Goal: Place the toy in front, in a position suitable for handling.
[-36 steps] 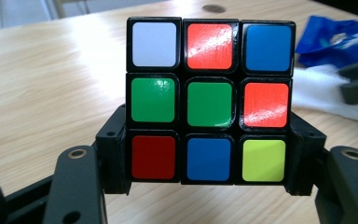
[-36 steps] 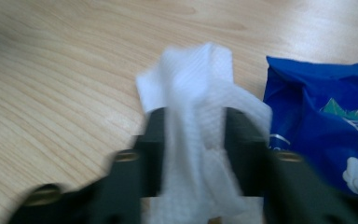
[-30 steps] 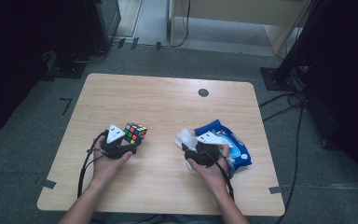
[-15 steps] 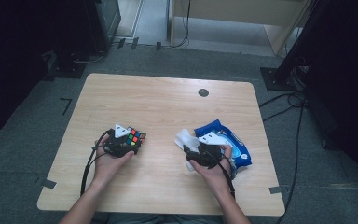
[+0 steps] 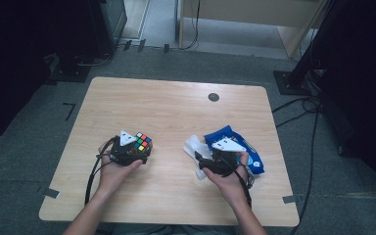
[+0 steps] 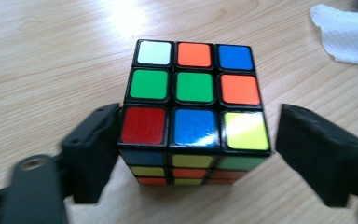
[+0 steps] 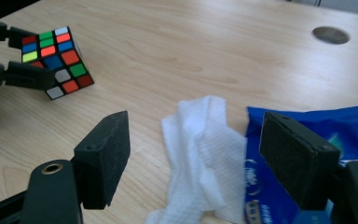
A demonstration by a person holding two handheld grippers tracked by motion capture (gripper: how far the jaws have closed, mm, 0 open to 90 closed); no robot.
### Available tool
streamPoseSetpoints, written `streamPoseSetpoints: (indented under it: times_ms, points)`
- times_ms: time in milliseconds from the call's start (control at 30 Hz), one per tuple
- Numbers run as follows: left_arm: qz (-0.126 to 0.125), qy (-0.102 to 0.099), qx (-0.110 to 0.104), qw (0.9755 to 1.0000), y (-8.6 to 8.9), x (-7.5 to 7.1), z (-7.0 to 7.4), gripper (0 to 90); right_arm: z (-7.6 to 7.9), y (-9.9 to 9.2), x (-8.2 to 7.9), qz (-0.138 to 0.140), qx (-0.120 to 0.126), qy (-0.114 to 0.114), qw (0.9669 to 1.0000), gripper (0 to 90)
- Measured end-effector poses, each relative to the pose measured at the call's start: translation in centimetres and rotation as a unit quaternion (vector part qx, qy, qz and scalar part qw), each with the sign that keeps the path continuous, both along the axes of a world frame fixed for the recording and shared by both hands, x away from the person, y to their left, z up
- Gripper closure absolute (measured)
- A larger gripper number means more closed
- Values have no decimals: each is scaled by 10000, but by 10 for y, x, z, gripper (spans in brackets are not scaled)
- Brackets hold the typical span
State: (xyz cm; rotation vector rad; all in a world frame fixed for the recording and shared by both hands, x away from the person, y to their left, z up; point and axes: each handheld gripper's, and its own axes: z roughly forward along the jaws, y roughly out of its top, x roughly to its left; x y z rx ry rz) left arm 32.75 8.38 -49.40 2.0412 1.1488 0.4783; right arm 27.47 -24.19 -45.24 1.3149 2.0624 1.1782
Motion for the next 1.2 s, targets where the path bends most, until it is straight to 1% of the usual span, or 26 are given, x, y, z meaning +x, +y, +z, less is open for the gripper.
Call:
streamPoseSetpoints:
  times_ms: [67,100,133,167,233,267,300,333,367,400,433,467,533,600,633,700,733,800,867,900,967,1000,1033,1067,1167,1200]
  points:
    - [-81,-12,-106,9999,1,-4,5,126,7,-9,-2,-73,53,-58,9999,252]
    - [-81,-12,-106,9999,1,-4,5,104,9,-14,-3,-95,100,-45,9999,251]
    - [-130,-48,-287,9995,4,-8,11,89,11,-19,-4,-101,83,-20,9999,246]
    - [-152,-60,-442,9989,6,-10,14,89,12,-23,-5,-109,26,-5,9999,244]
    - [-241,58,-860,9960,13,-12,17,75,15,-34,-9,-134,25,19,9999,238]
    - [-241,58,-860,9960,13,-12,17,75,15,-34,-9,-134,25,19,9999,238]
    - [-165,65,-1017,9947,22,-17,17,66,18,-45,-15,-155,42,13,9999,224]
    - [-112,51,-1078,9941,27,-19,17,64,19,-49,-17,-157,64,-2,9999,217]
    - [-112,51,-1078,9941,27,-19,17,64,19,-53,-21,-171,83,-13,9998,213]
    - [-77,30,-1069,9942,32,-23,17,64,19,-53,-21,-171,83,-13,9998,213]
    - [-33,-37,-1027,9947,37,-27,17,64,18,-58,-24,-177,72,-24,9998,204]
    - [9,-103,-971,9952,43,-34,16,63,15,-69,-33,-217,84,-35,9997,199]
    - [54,-161,-970,9951,50,-40,16,63,12,-77,-41,-260,59,-24,9996,189]
    - [87,-171,-965,9951,57,-45,14,60,8,-87,-50,-314,49,-45,9995,179]
    - [90,-156,-953,9953,59,-48,13,41,7,-92,-54,-368,40,-43,9993,175]
    - [118,-143,-932,9955,65,-53,11,36,3,-103,-61,-440,77,-2,9990,165]
    - [194,-145,-884,9958,68,-56,10,33,1,-109,-64,-496,72,13,9987,162]
    - [253,-133,-860,9959,74,-60,7,22,-4,-121,-70,-560,47,55,9984,156]
    - [292,-121,-823,9961,78,-63,6,22,-9,-132,-74,-676,102,95,9976,156]
    - [282,-72,-701,9971,84,-66,1,22,-12,-138,-77,-752,132,131,9970,156]
    - [378,9,-664,9971,91,-69,-6,13,-16,-146,-83,-836,94,107,9964,156]
    - [378,9,-664,9971,91,-69,-6,13,-16,-146,-83,-836,94,107,9964,156]
    - [466,83,-653,9967,98,-71,-12,13,-21,-155,-90,-876,77,32,9961,155]
    - [501,108,-646,9966,101,-72,-14,13,-23,-158,-93,-868,55,18,9962,155]
    - [625,110,-514,9967,104,-74,-17,13,-32,-167,-99,-917,-42,91,9957,155]
    - [625,110,-514,9967,104,-74,-17,13,-36,-169,-101,-942,-106,101,9954,155]
